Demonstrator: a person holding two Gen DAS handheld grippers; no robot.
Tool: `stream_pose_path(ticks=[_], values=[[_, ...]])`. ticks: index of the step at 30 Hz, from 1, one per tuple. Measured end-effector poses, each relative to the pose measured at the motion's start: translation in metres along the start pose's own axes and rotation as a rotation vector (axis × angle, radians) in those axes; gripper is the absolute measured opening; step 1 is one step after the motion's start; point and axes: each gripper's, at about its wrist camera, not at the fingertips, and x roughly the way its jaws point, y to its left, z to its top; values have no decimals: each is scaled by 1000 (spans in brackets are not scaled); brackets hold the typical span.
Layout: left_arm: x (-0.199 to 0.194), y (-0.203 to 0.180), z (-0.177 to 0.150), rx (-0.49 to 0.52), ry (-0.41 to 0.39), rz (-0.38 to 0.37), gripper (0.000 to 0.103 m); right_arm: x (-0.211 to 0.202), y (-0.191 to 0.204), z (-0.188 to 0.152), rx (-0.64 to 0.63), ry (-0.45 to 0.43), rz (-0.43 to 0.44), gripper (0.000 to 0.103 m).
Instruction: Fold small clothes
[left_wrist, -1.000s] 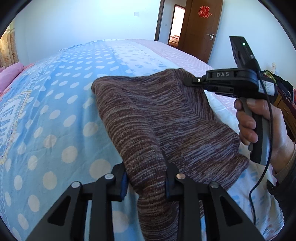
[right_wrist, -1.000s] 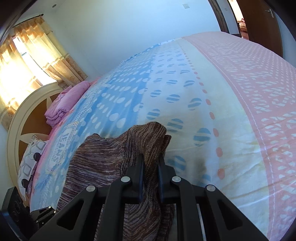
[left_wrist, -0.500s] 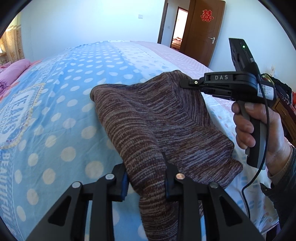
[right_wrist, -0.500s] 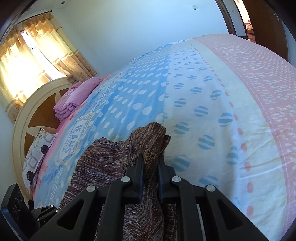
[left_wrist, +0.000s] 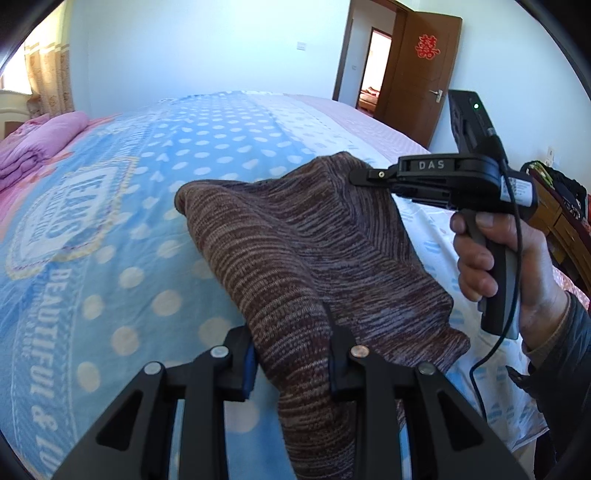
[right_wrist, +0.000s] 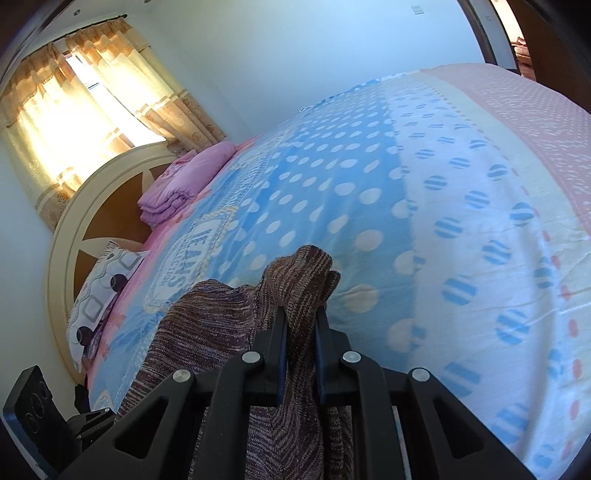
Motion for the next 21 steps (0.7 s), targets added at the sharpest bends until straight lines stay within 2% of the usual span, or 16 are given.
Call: stream_pose_path(ticks=[21], values=[[-54, 68, -42, -85, -39, 106, 29, 55, 106, -19, -97, 71, 116, 12]])
